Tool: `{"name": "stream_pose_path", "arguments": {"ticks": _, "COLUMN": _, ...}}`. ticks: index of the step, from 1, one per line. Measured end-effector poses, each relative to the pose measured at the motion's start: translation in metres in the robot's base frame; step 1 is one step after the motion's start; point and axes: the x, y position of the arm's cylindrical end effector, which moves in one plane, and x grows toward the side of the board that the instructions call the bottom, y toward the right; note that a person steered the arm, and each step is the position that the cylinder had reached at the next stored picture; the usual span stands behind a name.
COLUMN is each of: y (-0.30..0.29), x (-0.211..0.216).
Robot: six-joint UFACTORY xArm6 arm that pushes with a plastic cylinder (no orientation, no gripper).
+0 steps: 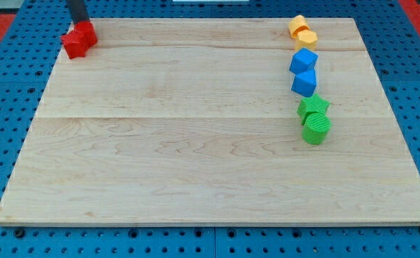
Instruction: Move the red circle to the bottom of the green circle
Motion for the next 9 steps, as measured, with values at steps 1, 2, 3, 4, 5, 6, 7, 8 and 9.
{"name": "stream_pose_path", "arguments": {"ticks": 1, "y": 0.002, "x": 0.037}}
{"name": "stream_pose_path", "arguments": {"ticks": 2, "y": 0.01, "x": 0.061}}
{"name": "stream_pose_path", "arguments": {"ticks": 3, "y": 0.043, "x": 0.06}}
{"name": "stream_pose_path", "arguments": {"ticks": 4, "y": 0.083, "x": 0.093}}
{"name": "stream_pose_path", "arguments": {"ticks": 5, "y": 0.128, "x": 0.135}}
{"name": "stream_pose_path", "arguments": {"ticks": 6, "y": 0.14, "x": 0.134}}
{"name": "stream_pose_path", "arguments": {"ticks": 7, "y": 0.142, "x": 0.104}}
{"name": "stream_pose_path", "arguments": {"ticks": 8, "y": 0.21, "x": 0.145}}
{"name": "stream_pose_path", "arguments": {"ticks": 9, "y": 0.266, "x": 0.228}}
